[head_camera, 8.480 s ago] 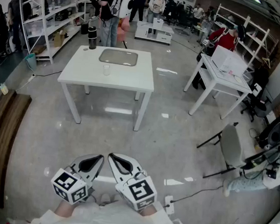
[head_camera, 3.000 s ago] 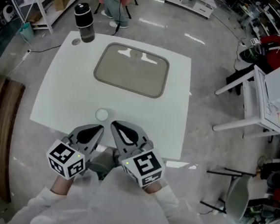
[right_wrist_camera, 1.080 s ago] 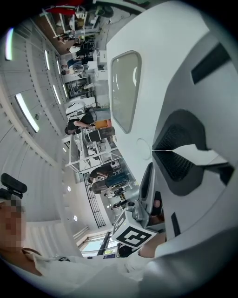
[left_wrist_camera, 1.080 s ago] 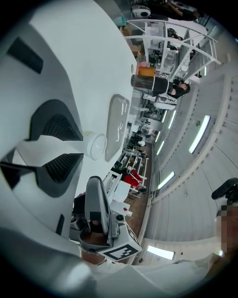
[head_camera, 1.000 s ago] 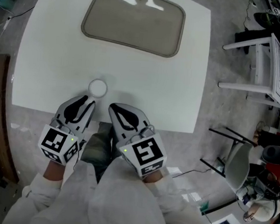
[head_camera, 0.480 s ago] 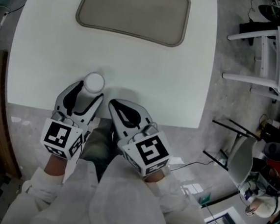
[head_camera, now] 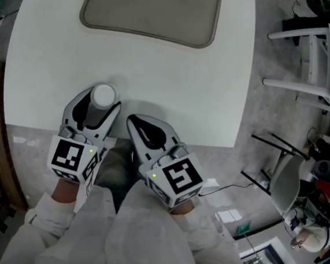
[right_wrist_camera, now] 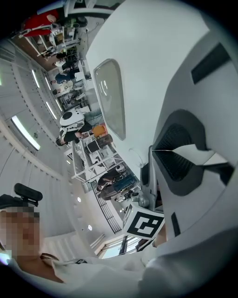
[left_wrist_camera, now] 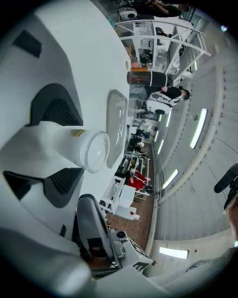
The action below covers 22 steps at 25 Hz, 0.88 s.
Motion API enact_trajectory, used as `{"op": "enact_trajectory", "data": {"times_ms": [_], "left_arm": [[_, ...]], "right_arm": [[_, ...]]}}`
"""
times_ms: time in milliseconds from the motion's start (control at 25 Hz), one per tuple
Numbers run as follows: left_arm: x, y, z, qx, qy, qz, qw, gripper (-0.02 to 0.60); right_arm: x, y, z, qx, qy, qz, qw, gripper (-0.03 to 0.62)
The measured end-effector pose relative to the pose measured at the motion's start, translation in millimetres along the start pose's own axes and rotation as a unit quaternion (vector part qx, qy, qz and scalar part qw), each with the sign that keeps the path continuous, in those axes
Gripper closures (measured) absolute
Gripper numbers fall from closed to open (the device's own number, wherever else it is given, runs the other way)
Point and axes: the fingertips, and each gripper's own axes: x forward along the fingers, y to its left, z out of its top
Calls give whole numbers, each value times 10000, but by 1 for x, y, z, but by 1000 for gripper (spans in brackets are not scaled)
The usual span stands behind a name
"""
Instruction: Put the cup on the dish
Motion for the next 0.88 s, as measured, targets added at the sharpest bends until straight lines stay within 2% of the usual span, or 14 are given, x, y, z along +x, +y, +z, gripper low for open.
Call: {"op": "enact_trajectory", "data": {"times_ms": [880], "left_arm": [[25,-3,6,330,-4,-85,9994,318]], "right_arm": [[-10,-29,0,36,10,-149,9999,579]]}}
